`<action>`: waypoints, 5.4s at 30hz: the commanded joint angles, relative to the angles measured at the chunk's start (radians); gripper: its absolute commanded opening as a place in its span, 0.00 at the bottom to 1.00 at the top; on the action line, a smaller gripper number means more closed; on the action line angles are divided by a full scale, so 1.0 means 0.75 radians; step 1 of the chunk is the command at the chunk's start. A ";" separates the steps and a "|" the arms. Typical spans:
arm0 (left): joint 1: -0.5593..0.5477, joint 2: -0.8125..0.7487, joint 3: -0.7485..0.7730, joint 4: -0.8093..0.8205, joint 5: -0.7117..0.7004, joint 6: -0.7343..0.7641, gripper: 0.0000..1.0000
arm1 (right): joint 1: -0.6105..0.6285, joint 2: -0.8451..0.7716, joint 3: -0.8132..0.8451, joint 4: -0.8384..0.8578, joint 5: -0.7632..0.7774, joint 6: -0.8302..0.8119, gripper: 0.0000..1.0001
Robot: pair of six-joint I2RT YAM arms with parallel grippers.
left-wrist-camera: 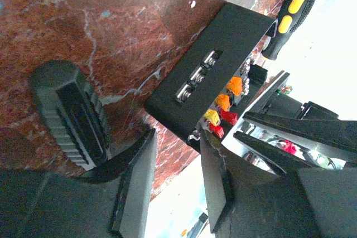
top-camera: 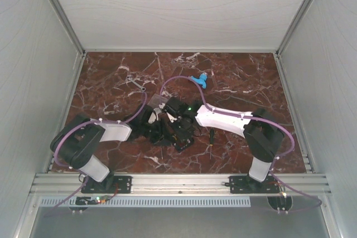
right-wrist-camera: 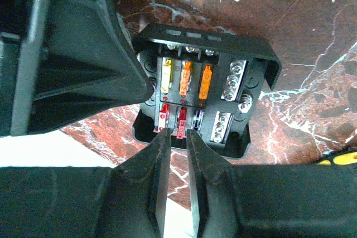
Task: Snap on the fuse box
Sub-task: Install the fuse at the fuse box base.
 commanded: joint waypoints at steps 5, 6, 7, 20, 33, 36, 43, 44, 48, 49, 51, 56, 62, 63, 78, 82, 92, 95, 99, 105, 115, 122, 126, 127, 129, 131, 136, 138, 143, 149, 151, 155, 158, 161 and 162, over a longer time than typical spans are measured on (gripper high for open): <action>-0.010 -0.009 0.048 -0.016 -0.014 0.019 0.38 | -0.002 -0.016 -0.039 0.077 0.013 0.055 0.16; -0.010 -0.005 0.047 -0.014 -0.013 0.019 0.38 | -0.002 -0.013 -0.041 0.076 0.012 0.055 0.15; -0.010 -0.001 0.047 -0.012 -0.011 0.019 0.38 | -0.003 -0.009 -0.040 0.076 0.011 0.055 0.14; -0.011 0.025 0.049 -0.006 -0.008 0.019 0.37 | -0.002 0.062 -0.055 0.004 0.004 0.047 0.00; -0.009 0.044 0.047 0.008 -0.015 0.014 0.35 | -0.001 0.278 -0.057 -0.047 -0.013 0.033 0.00; -0.009 0.047 0.046 0.012 -0.024 0.011 0.35 | 0.000 0.345 -0.060 -0.052 0.001 0.031 0.00; 0.019 0.069 0.045 0.044 -0.048 -0.002 0.34 | -0.001 0.447 -0.012 -0.041 0.060 0.012 0.00; 0.025 0.075 0.046 0.051 -0.046 -0.005 0.34 | 0.000 0.457 -0.001 -0.041 0.073 0.009 0.00; 0.038 0.068 0.066 0.040 -0.048 0.006 0.33 | -0.007 0.409 0.025 -0.041 0.114 0.008 0.00; 0.038 0.059 0.069 0.030 -0.054 0.012 0.33 | -0.011 0.380 0.024 -0.037 0.120 0.014 0.00; 0.038 0.043 0.072 0.011 -0.066 0.017 0.34 | -0.024 0.313 0.022 -0.033 0.121 0.027 0.00; 0.041 0.013 0.070 -0.026 -0.097 0.033 0.34 | -0.041 0.153 0.026 -0.036 0.146 0.052 0.00; 0.040 -0.003 0.072 -0.050 -0.105 0.049 0.35 | -0.041 0.086 0.032 -0.047 0.142 0.066 0.02; 0.041 -0.006 0.072 -0.055 -0.107 0.051 0.35 | -0.041 0.085 0.030 -0.047 0.147 0.067 0.03; 0.008 -0.142 0.059 -0.124 -0.104 0.058 0.41 | -0.026 -0.019 0.030 -0.020 0.045 0.082 0.13; -0.015 -0.125 0.065 -0.137 -0.100 0.066 0.42 | -0.025 0.004 0.019 -0.019 0.034 0.087 0.13; -0.051 -0.064 0.091 -0.139 -0.099 0.081 0.42 | -0.025 0.054 -0.011 -0.002 -0.003 0.097 0.10; -0.056 -0.045 0.094 -0.127 -0.099 0.078 0.42 | -0.025 0.066 -0.015 -0.006 -0.020 0.098 0.06; -0.058 -0.028 0.101 -0.116 -0.102 0.077 0.42 | -0.025 0.094 -0.018 -0.039 -0.028 0.098 0.00; -0.061 0.003 0.102 -0.100 -0.100 0.067 0.41 | -0.026 0.136 -0.042 -0.103 0.025 0.098 0.00; -0.062 0.037 0.095 -0.082 -0.100 0.058 0.39 | -0.042 0.180 -0.081 -0.097 0.044 0.097 0.00; -0.061 0.037 0.090 -0.079 -0.104 0.054 0.39 | -0.022 0.147 -0.035 -0.073 0.055 0.074 0.00; -0.062 0.036 0.089 -0.080 -0.106 0.053 0.39 | -0.022 0.011 -0.027 -0.079 0.058 0.065 0.00; -0.062 0.036 0.090 -0.080 -0.107 0.054 0.39 | -0.023 -0.017 -0.022 -0.078 0.055 0.064 0.00; -0.061 0.035 0.090 -0.081 -0.108 0.054 0.39 | -0.023 -0.057 -0.013 -0.060 0.056 0.065 0.03; -0.061 0.034 0.090 -0.085 -0.108 0.054 0.39 | -0.023 -0.078 -0.004 -0.035 0.057 0.069 0.07; -0.061 0.028 0.092 -0.092 -0.111 0.055 0.39 | -0.028 -0.045 0.015 0.003 0.048 0.077 0.10; -0.062 0.030 0.094 -0.094 -0.111 0.058 0.39 | -0.028 -0.022 0.015 0.013 0.050 0.080 0.11; -0.062 0.034 0.098 -0.096 -0.112 0.059 0.38 | -0.026 0.016 0.008 0.031 0.045 0.085 0.11; -0.061 0.042 0.105 -0.102 -0.111 0.064 0.38 | -0.028 0.052 0.003 0.029 0.053 0.084 0.08; -0.062 0.047 0.108 -0.102 -0.111 0.066 0.38 | -0.029 0.070 0.003 0.017 0.051 0.081 0.04; -0.061 0.050 0.109 -0.102 -0.111 0.067 0.38 | -0.029 0.122 0.005 -0.034 0.049 0.072 0.00; -0.062 0.053 0.108 -0.100 -0.108 0.067 0.38 | -0.028 0.167 -0.006 -0.071 0.047 0.068 0.00; -0.061 0.054 0.106 -0.100 -0.108 0.065 0.37 | -0.033 0.212 -0.026 -0.091 0.049 0.071 0.00; -0.060 0.052 0.105 -0.101 -0.110 0.065 0.37 | -0.033 0.227 -0.033 -0.096 0.051 0.071 0.00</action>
